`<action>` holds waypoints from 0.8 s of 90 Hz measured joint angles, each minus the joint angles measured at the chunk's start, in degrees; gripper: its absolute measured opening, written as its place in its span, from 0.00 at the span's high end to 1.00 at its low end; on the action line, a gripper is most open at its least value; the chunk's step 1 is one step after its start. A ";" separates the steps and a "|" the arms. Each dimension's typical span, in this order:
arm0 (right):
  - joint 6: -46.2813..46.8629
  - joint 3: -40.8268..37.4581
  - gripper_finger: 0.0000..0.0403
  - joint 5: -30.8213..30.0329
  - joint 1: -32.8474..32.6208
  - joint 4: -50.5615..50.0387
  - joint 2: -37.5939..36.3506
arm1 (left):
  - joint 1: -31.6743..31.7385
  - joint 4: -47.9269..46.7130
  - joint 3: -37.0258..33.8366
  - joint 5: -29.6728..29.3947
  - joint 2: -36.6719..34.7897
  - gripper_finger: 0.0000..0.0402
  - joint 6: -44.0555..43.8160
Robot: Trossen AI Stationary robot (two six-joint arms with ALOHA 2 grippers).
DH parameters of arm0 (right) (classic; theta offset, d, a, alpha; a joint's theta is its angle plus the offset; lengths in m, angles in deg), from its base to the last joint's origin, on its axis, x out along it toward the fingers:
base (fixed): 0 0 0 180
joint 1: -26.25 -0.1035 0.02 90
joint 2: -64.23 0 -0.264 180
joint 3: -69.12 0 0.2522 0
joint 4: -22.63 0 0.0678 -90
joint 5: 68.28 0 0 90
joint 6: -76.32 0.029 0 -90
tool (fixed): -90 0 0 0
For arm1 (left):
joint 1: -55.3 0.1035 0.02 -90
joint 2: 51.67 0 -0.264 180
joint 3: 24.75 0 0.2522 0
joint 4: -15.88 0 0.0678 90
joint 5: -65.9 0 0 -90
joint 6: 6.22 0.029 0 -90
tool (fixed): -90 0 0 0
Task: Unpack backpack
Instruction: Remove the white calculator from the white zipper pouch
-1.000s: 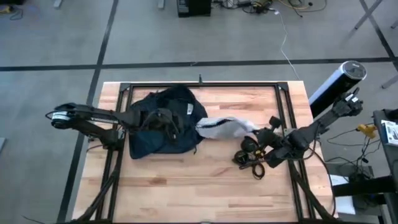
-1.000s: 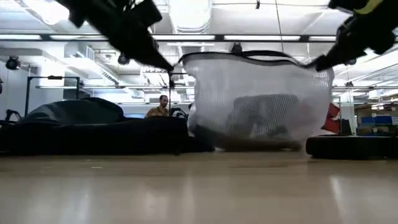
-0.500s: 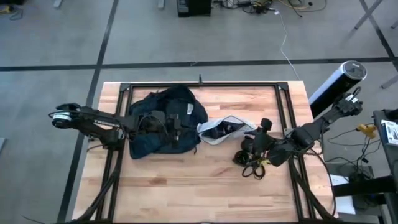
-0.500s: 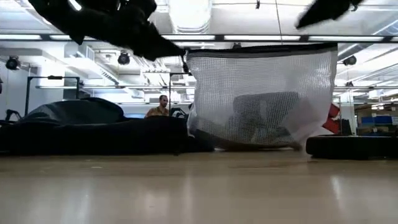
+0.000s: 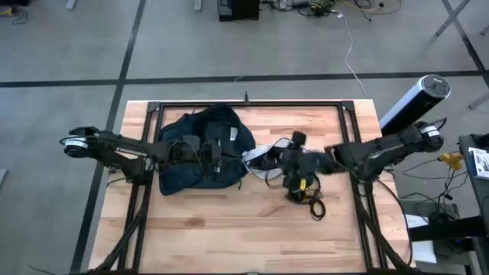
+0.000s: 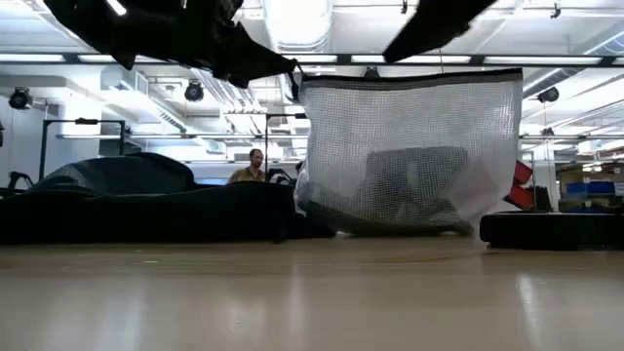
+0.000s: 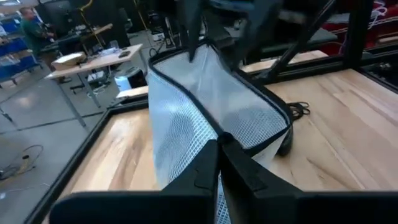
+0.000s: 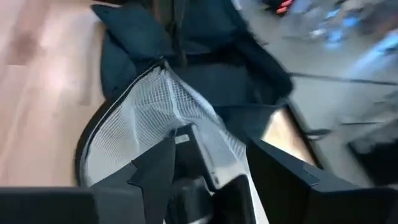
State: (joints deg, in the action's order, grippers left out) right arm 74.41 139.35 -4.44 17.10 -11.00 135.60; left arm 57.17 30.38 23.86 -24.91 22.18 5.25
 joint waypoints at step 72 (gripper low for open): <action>-3.13 16.94 0.70 15.56 15.46 -28.45 17.36 | 0.11 12.89 -0.02 -0.08 7.37 1.00 1.50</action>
State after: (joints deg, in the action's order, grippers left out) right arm 71.28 156.29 11.12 32.55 -39.45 152.96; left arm 57.28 43.26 23.84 -24.98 29.55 6.75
